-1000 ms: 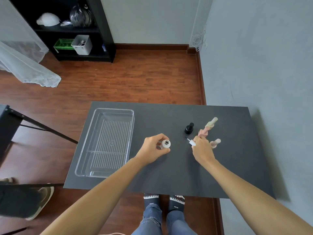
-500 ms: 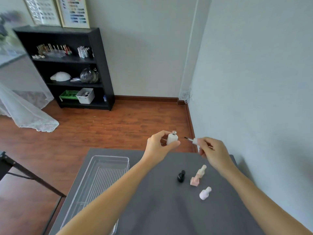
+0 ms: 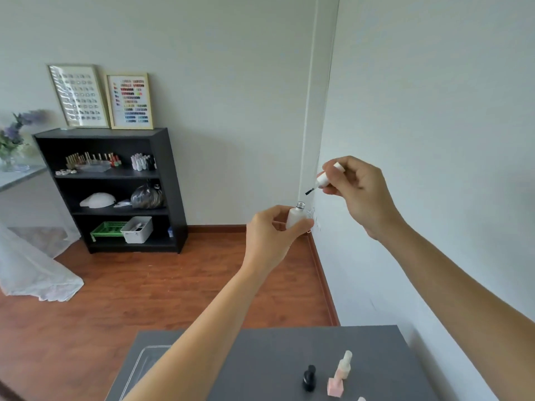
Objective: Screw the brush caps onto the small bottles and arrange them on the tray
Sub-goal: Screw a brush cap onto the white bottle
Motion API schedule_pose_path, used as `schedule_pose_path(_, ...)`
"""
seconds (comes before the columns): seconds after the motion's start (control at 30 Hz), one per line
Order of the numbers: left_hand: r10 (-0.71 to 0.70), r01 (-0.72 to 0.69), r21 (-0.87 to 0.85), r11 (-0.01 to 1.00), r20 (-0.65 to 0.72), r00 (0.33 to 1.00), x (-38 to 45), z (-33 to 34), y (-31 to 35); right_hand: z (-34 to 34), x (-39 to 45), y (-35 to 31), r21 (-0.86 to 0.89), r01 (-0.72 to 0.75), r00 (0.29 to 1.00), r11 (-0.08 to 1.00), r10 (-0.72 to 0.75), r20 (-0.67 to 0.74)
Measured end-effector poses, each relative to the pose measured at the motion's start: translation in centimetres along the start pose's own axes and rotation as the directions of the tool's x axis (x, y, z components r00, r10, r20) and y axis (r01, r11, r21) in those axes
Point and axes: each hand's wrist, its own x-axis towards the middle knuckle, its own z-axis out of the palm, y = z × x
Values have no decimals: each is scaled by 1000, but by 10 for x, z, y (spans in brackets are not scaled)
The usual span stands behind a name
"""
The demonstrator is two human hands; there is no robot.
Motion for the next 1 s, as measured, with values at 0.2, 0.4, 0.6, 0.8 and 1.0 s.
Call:
schedule_pose_path(0.2,19,-19,-41,999,-8,1000,11,-2,15,6,23,-22,-261,128,991,957,-112,76)
schedule_pose_path(0.4,16,-17,-52,999,-13,1000,13,-1,16,8,33,-20,-301,115,987,947,-76,140)
schedule_pose_path(0.6,9,-9,-52,999,-14,1000,12,-1,16,8,35,-11,-322,114,980,940,-52,194)
schedule_pose_path(0.8,5,-6,-43,999,-16,1000,12,0,17,13,32,-4,-292,60,962,955,22,271)
schedule_pose_path(1.0,4,-5,-47,999,-18,1000,12,1,18,16,29,1,-358,61,962,932,41,271)
